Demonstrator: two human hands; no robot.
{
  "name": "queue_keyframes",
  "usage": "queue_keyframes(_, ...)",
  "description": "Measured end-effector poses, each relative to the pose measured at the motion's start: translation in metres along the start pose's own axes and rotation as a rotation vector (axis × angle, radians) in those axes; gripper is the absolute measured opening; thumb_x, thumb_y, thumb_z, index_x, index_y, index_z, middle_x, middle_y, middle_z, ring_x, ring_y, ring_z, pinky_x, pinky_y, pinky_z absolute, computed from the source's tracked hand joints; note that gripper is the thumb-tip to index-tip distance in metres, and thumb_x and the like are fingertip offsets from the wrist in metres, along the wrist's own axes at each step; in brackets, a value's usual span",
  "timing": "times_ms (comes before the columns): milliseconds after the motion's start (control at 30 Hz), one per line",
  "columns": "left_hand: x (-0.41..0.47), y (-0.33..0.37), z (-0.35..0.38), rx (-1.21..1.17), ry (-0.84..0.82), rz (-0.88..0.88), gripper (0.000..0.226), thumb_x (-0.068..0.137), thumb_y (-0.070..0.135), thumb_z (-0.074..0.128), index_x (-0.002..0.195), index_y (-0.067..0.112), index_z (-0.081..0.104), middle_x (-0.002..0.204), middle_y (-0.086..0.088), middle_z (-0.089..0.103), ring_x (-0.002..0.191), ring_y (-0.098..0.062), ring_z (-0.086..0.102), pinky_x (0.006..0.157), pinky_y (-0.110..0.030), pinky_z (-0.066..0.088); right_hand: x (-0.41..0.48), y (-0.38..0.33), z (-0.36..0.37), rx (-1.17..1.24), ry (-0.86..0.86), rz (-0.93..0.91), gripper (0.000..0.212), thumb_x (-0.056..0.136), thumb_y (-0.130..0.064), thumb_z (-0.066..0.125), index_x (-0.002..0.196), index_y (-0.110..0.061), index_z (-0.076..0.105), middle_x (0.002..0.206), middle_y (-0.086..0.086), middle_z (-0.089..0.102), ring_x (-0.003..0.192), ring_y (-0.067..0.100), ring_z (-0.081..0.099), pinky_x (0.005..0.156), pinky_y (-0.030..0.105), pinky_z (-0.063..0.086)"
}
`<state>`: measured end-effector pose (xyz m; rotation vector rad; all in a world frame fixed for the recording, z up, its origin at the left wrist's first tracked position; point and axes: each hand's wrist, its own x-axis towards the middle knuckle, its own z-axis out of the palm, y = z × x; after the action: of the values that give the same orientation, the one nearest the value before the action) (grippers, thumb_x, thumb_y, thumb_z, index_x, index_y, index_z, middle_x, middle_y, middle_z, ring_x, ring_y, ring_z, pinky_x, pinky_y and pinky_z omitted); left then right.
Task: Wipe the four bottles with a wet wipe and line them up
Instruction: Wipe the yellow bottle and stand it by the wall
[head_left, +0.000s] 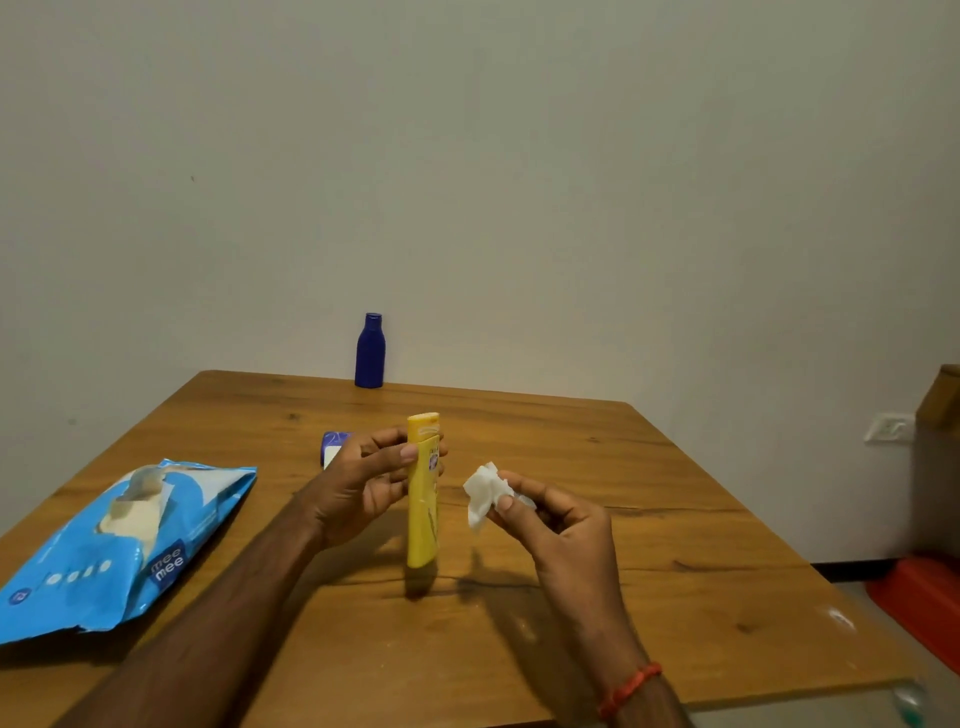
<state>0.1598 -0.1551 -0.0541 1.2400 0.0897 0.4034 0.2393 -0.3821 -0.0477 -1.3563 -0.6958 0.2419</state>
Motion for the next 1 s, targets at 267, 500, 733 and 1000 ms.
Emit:
queue_keyframes(267,-0.001,-0.027,0.012,-0.407,-0.041,-0.105,0.095,0.053,0.035,0.095,0.136,0.003,0.06,0.13,-0.02,0.066,0.109,-0.031,0.068,0.089,-0.045,0.054,0.007,0.006,0.012,-0.057,0.079,-0.05,0.02,0.082,-0.015,0.078,0.102,-0.019,0.078,0.098,-0.008,0.078,0.097,0.008,0.072,0.083,0.036,0.061)
queue_keyframes(500,-0.006,-0.031,0.015,-0.503,-0.066,-0.155,0.069,0.046,0.029,0.1,0.108,0.005,0.078,0.104,-0.02,0.073,0.087,-0.029,0.071,0.079,-0.043,0.06,0.022,0.006,0.03,-0.094,0.166,-0.149,0.02,0.082,-0.016,0.08,0.101,-0.018,0.078,0.099,-0.005,0.077,0.095,0.006,0.071,0.075,0.026,0.061)
queue_keyframes(733,-0.016,-0.04,0.02,-0.339,-0.265,-0.131,0.032,0.089,0.027,0.072,0.114,0.008,0.073,0.099,-0.01,0.075,0.096,-0.024,0.072,0.094,-0.044,0.056,0.018,0.015,0.051,-0.427,0.213,-0.34,0.016,0.089,-0.022,0.073,0.104,-0.024,0.076,0.103,-0.012,0.07,0.097,0.002,0.066,0.076,0.026,0.06)
queue_keyframes(1000,-0.015,-0.039,0.009,-0.259,-0.232,-0.146,0.049,0.067,0.028,0.093,0.111,0.016,0.075,0.1,-0.012,0.073,0.09,-0.026,0.073,0.072,-0.043,0.061,0.001,0.015,0.074,-0.909,0.084,-0.669,0.028,0.087,-0.016,0.061,0.112,-0.012,0.073,0.112,0.006,0.068,0.107,0.02,0.056,0.081,0.027,0.055)
